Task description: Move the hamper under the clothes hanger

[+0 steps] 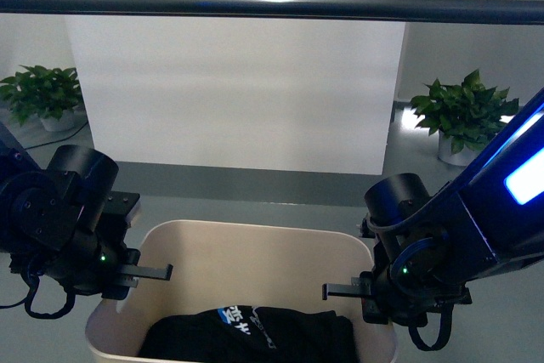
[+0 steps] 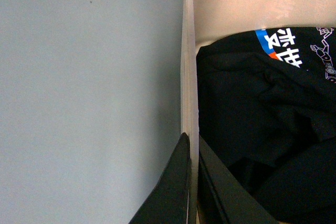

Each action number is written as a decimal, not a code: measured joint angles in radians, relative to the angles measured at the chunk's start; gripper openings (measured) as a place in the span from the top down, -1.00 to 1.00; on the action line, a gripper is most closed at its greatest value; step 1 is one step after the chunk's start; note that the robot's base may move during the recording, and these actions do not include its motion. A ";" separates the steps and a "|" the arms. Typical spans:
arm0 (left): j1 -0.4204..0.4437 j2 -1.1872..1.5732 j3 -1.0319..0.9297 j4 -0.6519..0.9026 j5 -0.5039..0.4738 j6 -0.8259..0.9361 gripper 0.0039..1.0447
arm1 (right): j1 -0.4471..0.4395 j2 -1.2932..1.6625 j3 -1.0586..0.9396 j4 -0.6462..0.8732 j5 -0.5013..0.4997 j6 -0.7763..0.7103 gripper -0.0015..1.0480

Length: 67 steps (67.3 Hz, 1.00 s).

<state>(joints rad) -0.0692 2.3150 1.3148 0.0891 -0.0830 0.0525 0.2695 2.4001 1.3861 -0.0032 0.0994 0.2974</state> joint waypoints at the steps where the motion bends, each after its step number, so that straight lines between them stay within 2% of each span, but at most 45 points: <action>1: 0.000 0.005 0.000 0.003 0.001 0.000 0.93 | 0.000 0.005 0.000 0.002 0.001 0.000 0.94; 25: -0.001 0.064 0.000 0.023 0.004 -0.019 0.93 | 0.007 0.043 0.002 0.040 0.002 0.003 0.94; 27: -0.002 0.064 0.000 0.023 0.005 -0.021 0.84 | 0.007 0.045 0.002 0.045 0.003 0.003 0.93; 42: -0.022 -0.019 -0.044 0.051 0.033 -0.016 -0.17 | 0.004 -0.005 -0.037 0.080 0.000 0.013 -0.01; 45: -0.025 -0.055 -0.052 0.053 0.039 -0.014 -0.31 | 0.004 -0.035 -0.055 0.088 0.000 0.013 -0.16; 60: -0.046 -0.248 -0.115 0.116 0.053 0.013 -0.91 | 0.004 -0.191 -0.122 0.124 0.011 0.000 -0.75; 64: -0.050 -0.288 -0.137 0.145 0.056 0.024 -0.89 | 0.004 -0.228 -0.138 0.139 0.021 -0.002 -0.87; 67: -0.052 -0.325 -0.161 0.175 0.055 0.026 -0.87 | 0.004 -0.268 -0.158 0.160 0.034 -0.007 -0.86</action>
<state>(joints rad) -0.1211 1.9900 1.1542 0.2642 -0.0284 0.0780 0.2737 2.1319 1.2285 0.1570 0.1337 0.2901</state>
